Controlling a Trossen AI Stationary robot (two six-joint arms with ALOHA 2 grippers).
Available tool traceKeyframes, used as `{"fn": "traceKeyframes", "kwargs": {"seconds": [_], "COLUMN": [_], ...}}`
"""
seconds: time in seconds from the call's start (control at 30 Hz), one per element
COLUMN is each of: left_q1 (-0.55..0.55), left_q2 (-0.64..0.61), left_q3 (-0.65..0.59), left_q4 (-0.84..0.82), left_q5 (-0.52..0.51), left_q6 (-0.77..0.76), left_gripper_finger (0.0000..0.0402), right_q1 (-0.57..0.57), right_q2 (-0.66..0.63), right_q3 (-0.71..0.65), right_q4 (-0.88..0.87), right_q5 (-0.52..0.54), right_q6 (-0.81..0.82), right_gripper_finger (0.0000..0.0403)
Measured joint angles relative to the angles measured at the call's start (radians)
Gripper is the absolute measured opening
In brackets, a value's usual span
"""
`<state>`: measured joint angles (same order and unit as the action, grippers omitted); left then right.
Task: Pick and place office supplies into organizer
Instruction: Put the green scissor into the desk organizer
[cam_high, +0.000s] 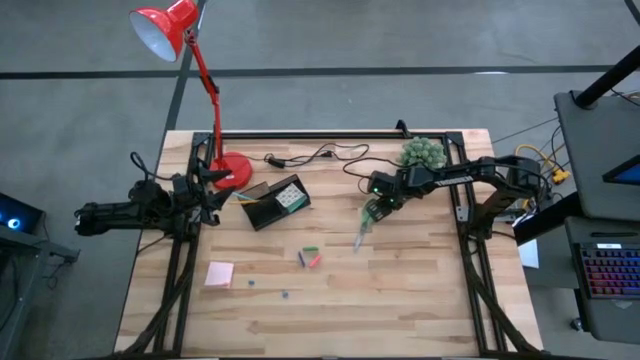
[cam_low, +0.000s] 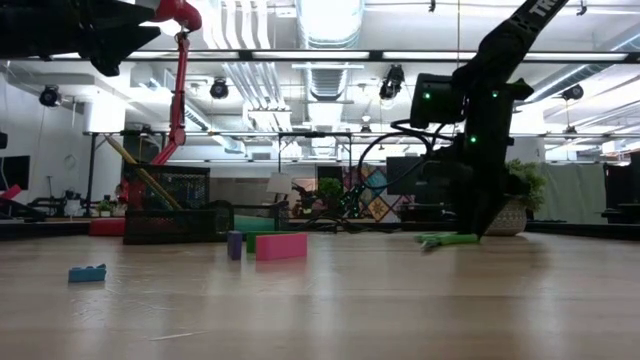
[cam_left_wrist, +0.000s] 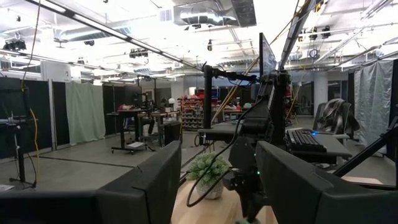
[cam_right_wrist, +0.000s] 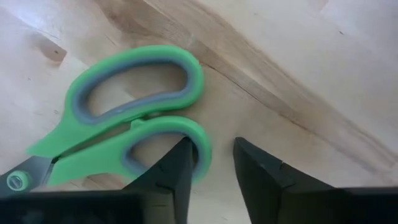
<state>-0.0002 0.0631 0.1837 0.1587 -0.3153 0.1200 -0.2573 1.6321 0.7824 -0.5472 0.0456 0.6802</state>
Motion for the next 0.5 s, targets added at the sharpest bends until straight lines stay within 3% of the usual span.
{"fn": "traceKeyframes", "kwargs": {"seconds": [0.27,0.5], "left_q1": [0.0,0.0], "left_q2": [0.0,0.0], "left_q3": [0.0,0.0], "left_q4": [-0.001,-0.001], "left_q5": [0.0,0.0], "left_q6": [0.0,0.0], "left_gripper_finger": [0.0196,0.0196], "right_q1": [0.0,0.0], "right_q2": [0.002,0.002], "right_q3": [0.001,0.001], "right_q4": [-0.014,-0.018], "right_q5": [-0.018,-0.025], "right_q6": [-0.039,-0.053], "right_gripper_finger": [0.0025,0.0016]}}
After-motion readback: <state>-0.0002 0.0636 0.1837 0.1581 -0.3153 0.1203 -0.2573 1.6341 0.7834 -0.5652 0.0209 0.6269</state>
